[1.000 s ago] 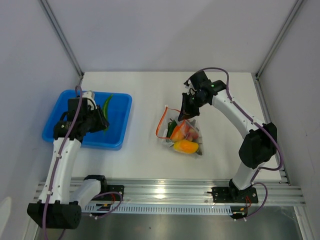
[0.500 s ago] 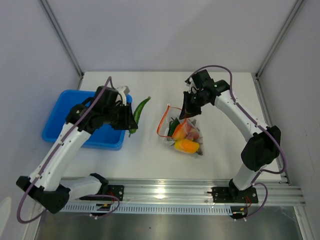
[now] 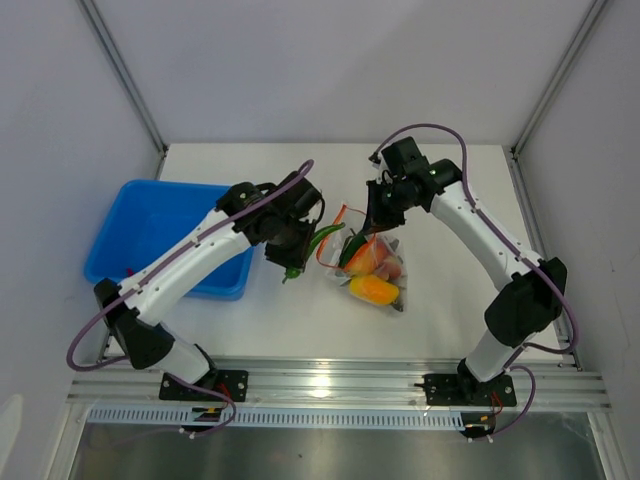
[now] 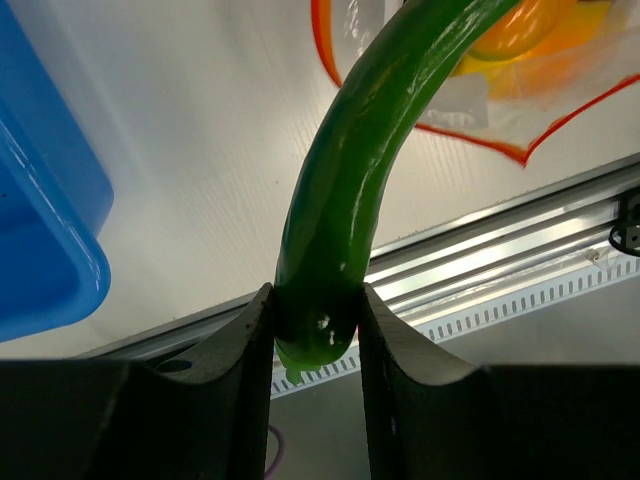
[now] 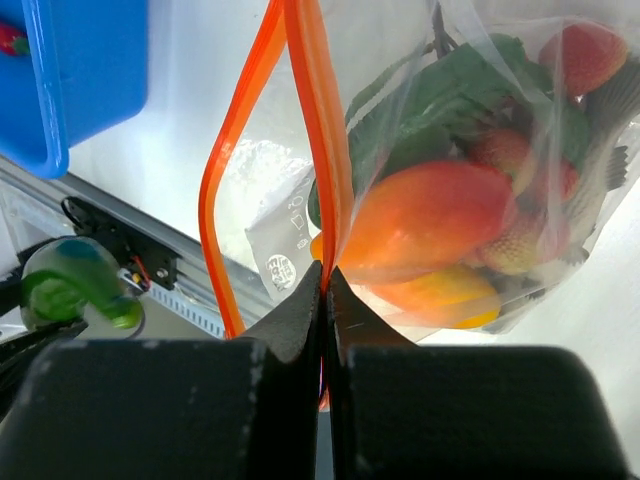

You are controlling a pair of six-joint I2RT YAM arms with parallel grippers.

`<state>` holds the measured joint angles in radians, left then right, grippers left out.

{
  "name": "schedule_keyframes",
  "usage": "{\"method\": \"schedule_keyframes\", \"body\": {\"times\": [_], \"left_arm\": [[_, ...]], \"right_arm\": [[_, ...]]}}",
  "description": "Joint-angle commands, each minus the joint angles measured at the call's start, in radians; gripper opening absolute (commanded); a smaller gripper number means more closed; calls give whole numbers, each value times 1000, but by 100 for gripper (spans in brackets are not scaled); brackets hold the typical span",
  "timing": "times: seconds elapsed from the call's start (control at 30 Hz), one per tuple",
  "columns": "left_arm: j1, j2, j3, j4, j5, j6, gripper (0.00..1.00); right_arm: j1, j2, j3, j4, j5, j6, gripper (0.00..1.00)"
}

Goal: Place the food in the zip-top bag and seal the zipper
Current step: Place the fake vegetable in the zipper food storage bag.

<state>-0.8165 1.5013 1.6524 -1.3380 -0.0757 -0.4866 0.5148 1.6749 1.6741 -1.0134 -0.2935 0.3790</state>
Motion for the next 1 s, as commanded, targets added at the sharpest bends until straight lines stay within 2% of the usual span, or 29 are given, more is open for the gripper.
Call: {"method": "schedule_keyframes", "body": {"times": [0.0,0.53,0.97], "left_arm": [[-15,39,83,-199,-30,32,1],[-33,134,90,-202,17,56,0],[-38,155,89,-104,284,-27,1]], "right_arm": [[39,-69,26,7,45,-34,0],[119,-159,-13,68,48,-37,0],[166,-164,-60,91,82,-57,0]]}}
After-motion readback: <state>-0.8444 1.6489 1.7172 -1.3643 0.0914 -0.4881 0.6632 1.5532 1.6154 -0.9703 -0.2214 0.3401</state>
